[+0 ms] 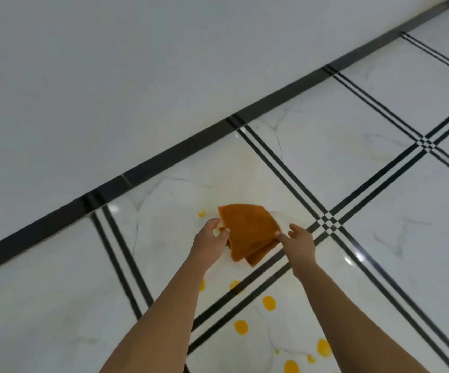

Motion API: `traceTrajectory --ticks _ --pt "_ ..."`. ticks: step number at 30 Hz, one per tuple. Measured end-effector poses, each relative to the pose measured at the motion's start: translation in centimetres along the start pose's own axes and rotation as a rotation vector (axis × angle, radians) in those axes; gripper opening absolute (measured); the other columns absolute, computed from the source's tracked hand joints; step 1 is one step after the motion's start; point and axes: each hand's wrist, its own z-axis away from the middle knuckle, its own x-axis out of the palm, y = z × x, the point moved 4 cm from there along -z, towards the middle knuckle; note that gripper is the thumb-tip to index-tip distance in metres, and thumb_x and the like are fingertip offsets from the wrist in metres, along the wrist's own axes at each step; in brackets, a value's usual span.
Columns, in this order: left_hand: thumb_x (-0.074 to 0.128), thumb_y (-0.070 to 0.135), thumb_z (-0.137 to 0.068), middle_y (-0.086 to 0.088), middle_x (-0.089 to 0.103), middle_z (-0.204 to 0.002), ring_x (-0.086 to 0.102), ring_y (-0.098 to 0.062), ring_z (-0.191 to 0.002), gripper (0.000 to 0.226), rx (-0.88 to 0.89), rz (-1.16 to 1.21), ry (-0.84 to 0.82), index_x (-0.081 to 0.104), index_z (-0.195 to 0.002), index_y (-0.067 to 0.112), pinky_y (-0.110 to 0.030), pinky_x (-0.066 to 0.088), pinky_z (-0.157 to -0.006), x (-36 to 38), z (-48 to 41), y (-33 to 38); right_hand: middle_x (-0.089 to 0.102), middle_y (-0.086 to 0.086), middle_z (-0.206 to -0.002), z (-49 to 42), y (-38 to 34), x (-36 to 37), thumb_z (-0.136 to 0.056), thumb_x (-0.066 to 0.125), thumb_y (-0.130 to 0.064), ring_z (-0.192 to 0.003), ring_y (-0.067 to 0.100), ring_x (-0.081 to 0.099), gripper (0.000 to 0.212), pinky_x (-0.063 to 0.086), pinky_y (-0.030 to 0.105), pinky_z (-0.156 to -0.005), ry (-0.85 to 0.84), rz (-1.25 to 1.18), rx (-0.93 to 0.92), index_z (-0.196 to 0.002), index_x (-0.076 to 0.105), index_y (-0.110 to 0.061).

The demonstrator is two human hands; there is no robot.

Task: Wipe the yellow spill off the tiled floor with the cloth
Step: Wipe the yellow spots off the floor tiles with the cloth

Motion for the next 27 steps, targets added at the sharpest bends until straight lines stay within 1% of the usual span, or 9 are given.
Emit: traceTrajectory --ticks 4,6,8,10,12,17,20,23,27 --pt "0.043 0.033 -0.096 -0.001 0.040 -0.145 0.035 -0.021 -0.134 0.043 0.125 -0.239 0.047 0.039 -0.137 0.023 -0.037 0.031 -0.107 2.2 -8.8 -6.8 0.033 0.010 -0.149 -7.6 4.2 8.8 -0.098 0.040 -0.036 -0.136 0.028 0.032 0.055 0.028 0.040 -0.110 0.014 0.313 -0.223 -0.146 0.025 -0.015" --pt "0.041 0.033 -0.096 0.000 0.035 -0.148 0.024 -0.018 -0.139 0.044 0.232 -0.375 0.108 0.037 -0.139 0.023 -0.036 0.024 -0.110 2.5 -12.1 -9.0 0.011 0.007 -0.158 -11.0 5.6 12.8 -0.097 0.027 -0.050 -0.144 0.029 0.008 0.062 0.010 0.044 -0.116 0.023 0.555 -0.327 -0.149 0.011 -0.021" --pt "0.037 0.034 -0.097 0.002 0.027 -0.152 0.015 -0.016 -0.142 0.046 0.345 -0.533 0.165 0.033 -0.141 0.024 -0.037 0.018 -0.113 2.7 -14.5 -10.0 -0.011 0.001 -0.158 -13.6 7.0 15.3 -0.092 0.015 -0.062 -0.144 0.028 -0.014 0.064 -0.007 0.048 -0.114 0.045 0.748 -0.392 -0.148 -0.003 -0.036" --pt "0.033 0.036 -0.097 0.004 0.019 -0.154 0.010 -0.015 -0.143 0.047 0.437 -0.650 0.189 0.028 -0.143 0.026 -0.038 0.011 -0.114 3.4 -15.8 -10.0 -0.018 -0.004 -0.156 -15.3 7.8 15.5 -0.088 0.010 -0.068 -0.142 0.025 -0.022 0.063 -0.015 0.049 -0.111 0.104 0.820 -0.499 -0.144 -0.010 -0.046" --pt "0.030 0.038 -0.098 0.006 0.015 -0.155 0.006 -0.014 -0.143 0.048 0.497 -0.709 0.185 0.025 -0.144 0.027 -0.037 0.008 -0.114 4.4 -16.2 -9.4 -0.017 -0.007 -0.156 -16.8 8.4 13.5 -0.087 0.009 -0.070 -0.142 0.023 -0.022 0.061 -0.016 0.050 -0.110 0.159 0.829 -0.524 -0.141 -0.011 -0.051" --pt "0.022 0.043 -0.098 0.006 0.002 -0.157 -0.003 -0.014 -0.143 0.054 0.500 -0.862 0.137 0.010 -0.148 0.027 -0.037 0.001 -0.114 6.7 -18.5 -7.6 -0.013 -0.006 -0.157 -19.3 12.3 5.6 -0.085 0.011 -0.074 -0.143 0.024 -0.019 0.065 -0.011 0.055 -0.112 0.367 0.781 -0.259 -0.141 -0.011 -0.050" --pt "0.016 0.046 -0.097 0.006 -0.001 -0.157 -0.005 -0.014 -0.143 0.058 0.499 -0.962 0.163 0.001 -0.148 0.025 -0.038 -0.001 -0.114 6.7 -20.9 -6.3 -0.011 -0.002 -0.158 -23.0 9.7 5.1 -0.085 0.008 -0.073 -0.143 0.029 -0.016 0.067 -0.007 0.058 -0.112 0.401 0.727 -0.244 -0.144 -0.008 -0.045" --pt "0.014 0.048 -0.096 0.005 -0.002 -0.157 -0.005 -0.014 -0.143 0.059 0.468 -0.977 0.203 0.001 -0.148 0.025 -0.038 0.000 -0.114 5.4 -22.3 -6.5 -0.012 0.000 -0.158 -25.3 4.6 8.0 -0.086 0.008 -0.071 -0.143 0.031 -0.016 0.068 -0.008 0.059 -0.112 0.283 0.817 -0.380 -0.146 -0.005 -0.042" --pt "0.001 0.054 -0.089 0.003 -0.004 -0.157 -0.006 -0.016 -0.143 0.065 0.452 -1.004 0.254 -0.003 -0.148 0.026 -0.038 0.000 -0.114 3.5 -22.2 -7.9 -0.010 -0.011 -0.157 -20.9 5.9 12.1 -0.082 0.010 -0.075 -0.143 0.022 -0.017 0.064 -0.008 0.055 -0.113 0.030 1.001 -0.853 -0.142 0.000 -0.053"
